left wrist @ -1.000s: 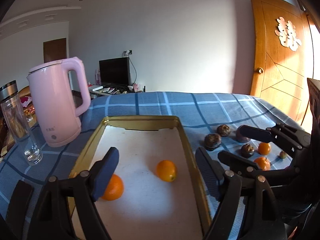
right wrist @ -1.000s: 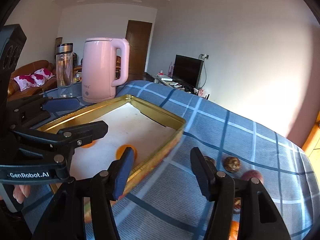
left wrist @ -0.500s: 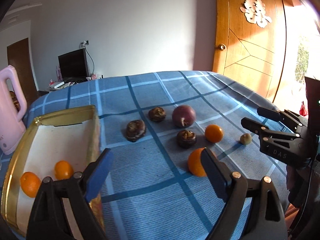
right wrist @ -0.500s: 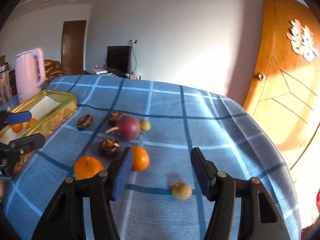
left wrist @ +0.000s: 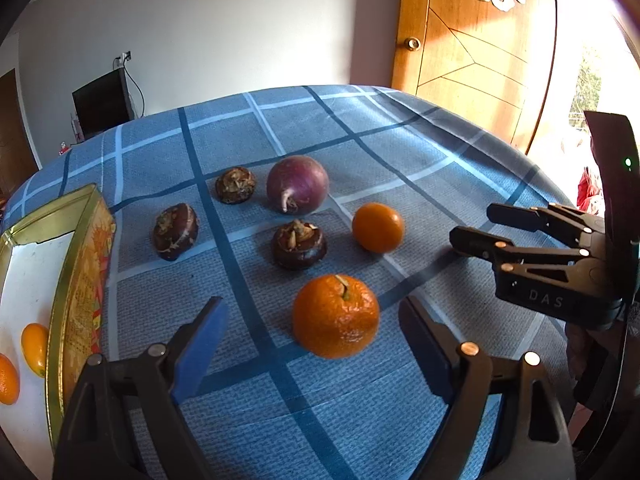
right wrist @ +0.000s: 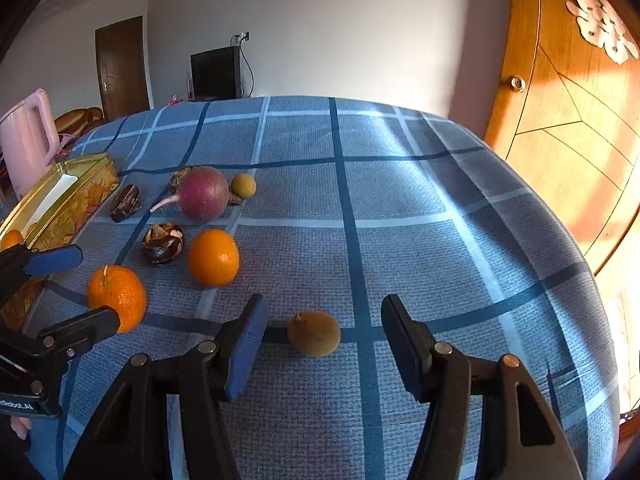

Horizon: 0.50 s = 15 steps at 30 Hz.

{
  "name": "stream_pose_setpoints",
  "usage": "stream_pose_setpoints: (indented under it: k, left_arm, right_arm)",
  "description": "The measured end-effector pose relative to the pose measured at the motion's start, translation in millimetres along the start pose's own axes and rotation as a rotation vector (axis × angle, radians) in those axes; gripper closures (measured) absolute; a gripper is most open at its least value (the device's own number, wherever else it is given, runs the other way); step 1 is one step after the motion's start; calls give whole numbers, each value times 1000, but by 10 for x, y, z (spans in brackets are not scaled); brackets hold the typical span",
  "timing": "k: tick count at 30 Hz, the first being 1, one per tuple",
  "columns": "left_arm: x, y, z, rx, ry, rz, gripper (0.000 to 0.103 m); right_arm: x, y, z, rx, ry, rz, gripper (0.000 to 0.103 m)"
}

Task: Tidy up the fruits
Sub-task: 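Grasp another tangerine with the left tool while the right tool grasps the brown kiwi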

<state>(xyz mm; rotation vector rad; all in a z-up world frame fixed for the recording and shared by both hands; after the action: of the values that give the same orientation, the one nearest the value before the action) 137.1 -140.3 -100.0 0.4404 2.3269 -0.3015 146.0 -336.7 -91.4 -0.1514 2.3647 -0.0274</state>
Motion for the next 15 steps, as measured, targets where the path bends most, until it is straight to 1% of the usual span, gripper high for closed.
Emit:
stream_pose_setpoints:
  k: [1,5,6,7,8,10,15]
  left_arm:
    - [-4,0,28,9,13,0,22]
    - [3,36,173,51,82,-23,41]
    - [8,41,190,64,90,-29,45]
    - [10,44,202,71,96,-34,47]
    - [12,43,209,79,99,-35,53]
    - [12,41,206,84,97,-37,54]
    - [2,57,187,109,87,-47,55]
  right_arm:
    - [5,-15,29,-8,15,7,44]
    - [26,-6,163,-40,85,3,54]
    - [31,13,179,-41,94,-6,61]
    - [35,38,186,-41,96,-17,65]
    - [37,52,183,-41,94,-25,67]
    - [43,68,176,-44,91,-34,72]
    - [37,113,134,-53,74,-54,72]
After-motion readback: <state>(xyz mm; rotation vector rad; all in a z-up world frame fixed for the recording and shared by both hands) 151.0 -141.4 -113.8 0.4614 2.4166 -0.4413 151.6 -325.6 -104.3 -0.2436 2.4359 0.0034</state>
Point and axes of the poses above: each gripper's, at about its wrist camera, not at the fingertips, and z roughly the way its jaws point, y to its left, x to its underside, the point moved 2 cm from there along z, roughly the way its jaws point, and after that the axes turned 3 degrees about x, right-handed, at the moved point
